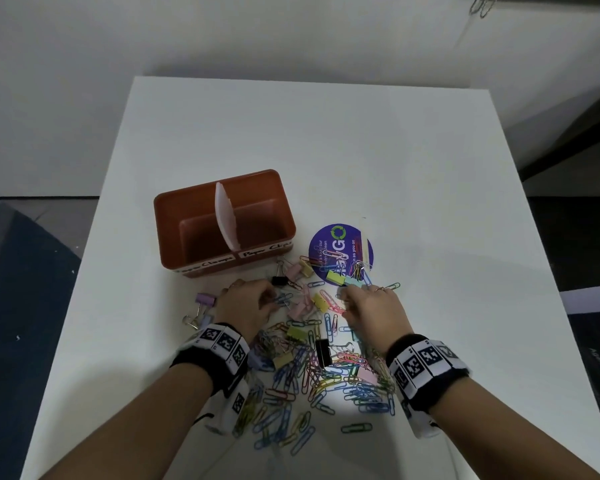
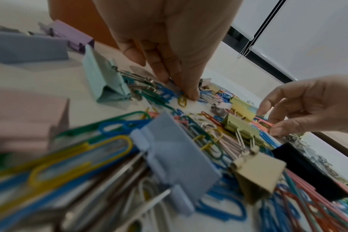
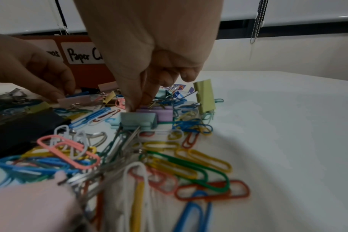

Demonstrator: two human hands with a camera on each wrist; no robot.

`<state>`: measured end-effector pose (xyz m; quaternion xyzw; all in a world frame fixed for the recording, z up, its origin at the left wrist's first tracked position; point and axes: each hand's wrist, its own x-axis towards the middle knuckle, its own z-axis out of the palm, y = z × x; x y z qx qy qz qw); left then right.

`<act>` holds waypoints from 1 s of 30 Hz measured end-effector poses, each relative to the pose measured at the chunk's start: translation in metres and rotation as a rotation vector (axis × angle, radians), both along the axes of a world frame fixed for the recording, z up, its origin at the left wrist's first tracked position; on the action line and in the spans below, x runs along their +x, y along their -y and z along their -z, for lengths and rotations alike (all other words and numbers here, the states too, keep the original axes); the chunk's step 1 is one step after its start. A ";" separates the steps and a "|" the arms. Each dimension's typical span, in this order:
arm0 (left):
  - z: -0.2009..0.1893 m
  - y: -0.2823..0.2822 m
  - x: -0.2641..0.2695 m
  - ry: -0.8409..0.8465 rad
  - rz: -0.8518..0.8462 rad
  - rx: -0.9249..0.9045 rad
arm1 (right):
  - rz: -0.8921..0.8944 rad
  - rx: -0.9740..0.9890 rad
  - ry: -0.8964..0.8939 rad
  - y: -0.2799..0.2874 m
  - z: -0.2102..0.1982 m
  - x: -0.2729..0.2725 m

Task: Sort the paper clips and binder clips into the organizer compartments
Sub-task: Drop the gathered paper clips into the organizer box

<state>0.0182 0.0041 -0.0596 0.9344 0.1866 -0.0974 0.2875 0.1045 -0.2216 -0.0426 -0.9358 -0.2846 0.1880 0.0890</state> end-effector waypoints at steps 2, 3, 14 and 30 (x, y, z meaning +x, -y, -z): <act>0.000 0.000 -0.001 0.020 -0.007 -0.011 | -0.012 0.013 0.042 0.001 0.002 -0.001; 0.000 -0.001 -0.001 0.030 -0.009 -0.021 | -0.021 0.019 0.059 0.002 0.002 -0.003; -0.003 -0.028 -0.007 0.145 -0.008 -0.096 | 0.053 0.090 0.014 -0.005 -0.002 0.000; -0.005 -0.028 0.011 -0.079 -0.064 -0.024 | 0.095 -0.005 -0.027 -0.028 -0.001 0.016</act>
